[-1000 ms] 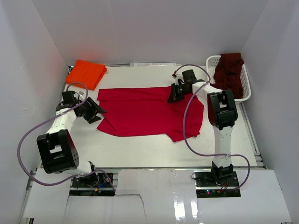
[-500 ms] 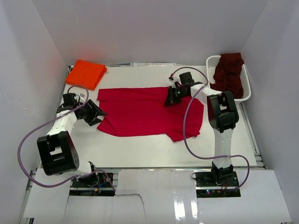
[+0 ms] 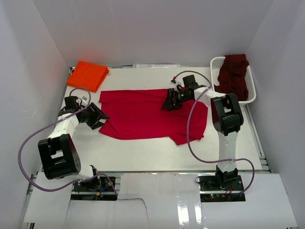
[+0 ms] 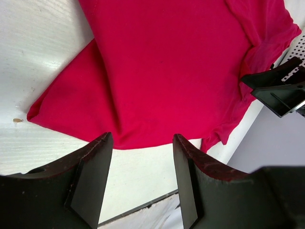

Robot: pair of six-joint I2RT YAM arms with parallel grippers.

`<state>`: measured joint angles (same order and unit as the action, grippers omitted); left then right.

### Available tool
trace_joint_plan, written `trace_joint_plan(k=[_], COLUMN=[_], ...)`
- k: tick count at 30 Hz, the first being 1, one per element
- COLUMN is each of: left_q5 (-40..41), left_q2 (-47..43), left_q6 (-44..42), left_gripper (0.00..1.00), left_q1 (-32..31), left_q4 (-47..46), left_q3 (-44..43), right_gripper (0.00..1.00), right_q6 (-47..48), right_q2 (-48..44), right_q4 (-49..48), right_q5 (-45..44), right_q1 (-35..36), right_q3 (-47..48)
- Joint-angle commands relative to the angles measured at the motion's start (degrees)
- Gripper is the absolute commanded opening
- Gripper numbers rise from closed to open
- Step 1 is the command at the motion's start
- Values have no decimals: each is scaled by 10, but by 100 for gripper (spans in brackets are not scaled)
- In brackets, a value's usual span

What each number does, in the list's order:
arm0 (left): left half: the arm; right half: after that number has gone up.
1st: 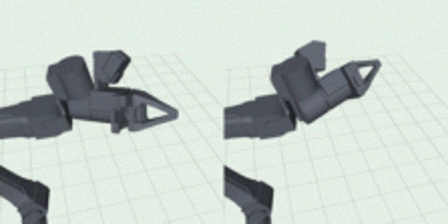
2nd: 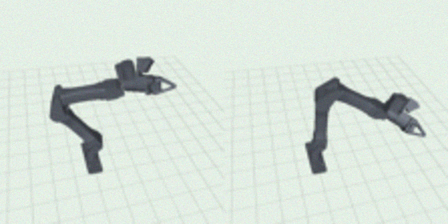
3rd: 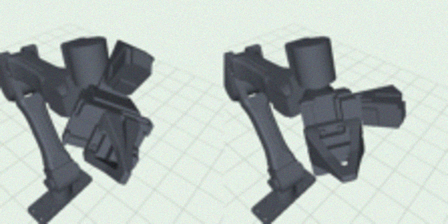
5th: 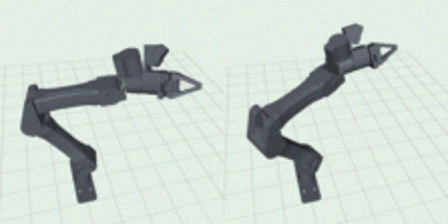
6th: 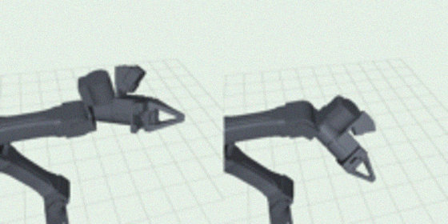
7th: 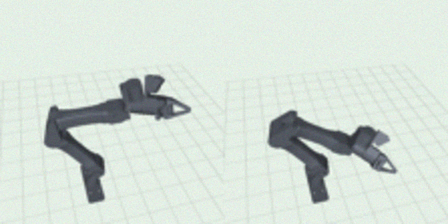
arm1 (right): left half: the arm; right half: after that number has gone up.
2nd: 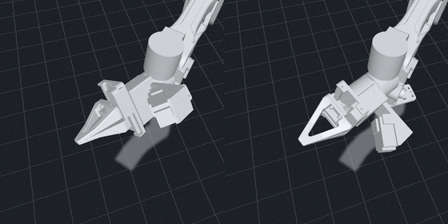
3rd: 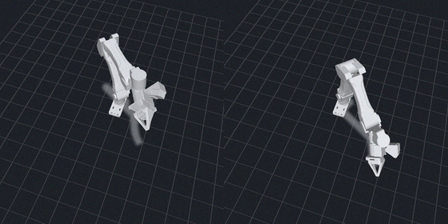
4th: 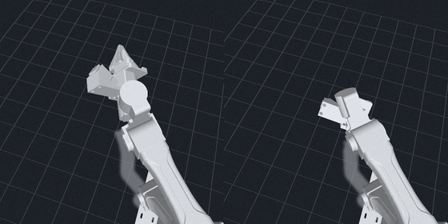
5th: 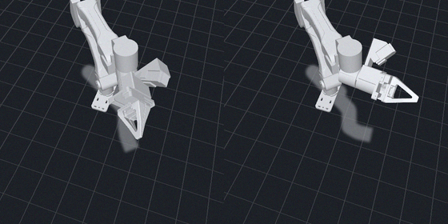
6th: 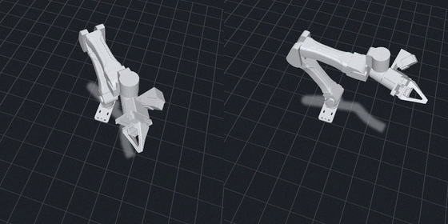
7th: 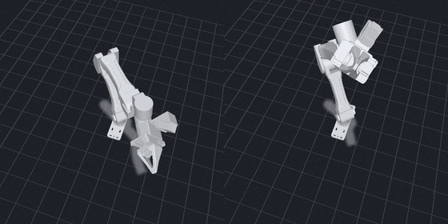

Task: Fold and stack the t-shirts
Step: Fold the flattened tshirt in 1/3 of the way

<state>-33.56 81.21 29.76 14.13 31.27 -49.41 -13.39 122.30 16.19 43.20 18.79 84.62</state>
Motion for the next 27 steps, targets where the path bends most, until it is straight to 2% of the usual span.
trace_joint_plan(k=[1, 5, 13, 16, 27], left_q5=[-16, -16, -22, -20, -23], left_q2=[-19, -19, -18, -20, -21], left_q6=[-8, -8, -7, -7, -6], left_gripper=[64, 64, 63, 63, 63], left_q1=[0, 0, 0, 1, 0], left_q4=[-8, -7, -8, -8, -8], left_q3=[6, 10, 16, 16, 25], right_gripper=[63, 65, 66, 66, 65], right_q6=[-14, -12, -19, -13, -35], right_q2=[-29, -52, -52, -58, 13], right_q4=[-30, -48, -48, -48, -102], right_q5=[47, 15, 45, 29, 50], right_q1=[-2, -6, -15, -15, -16], right_q3=[-2, -13, -4, -4, 1])
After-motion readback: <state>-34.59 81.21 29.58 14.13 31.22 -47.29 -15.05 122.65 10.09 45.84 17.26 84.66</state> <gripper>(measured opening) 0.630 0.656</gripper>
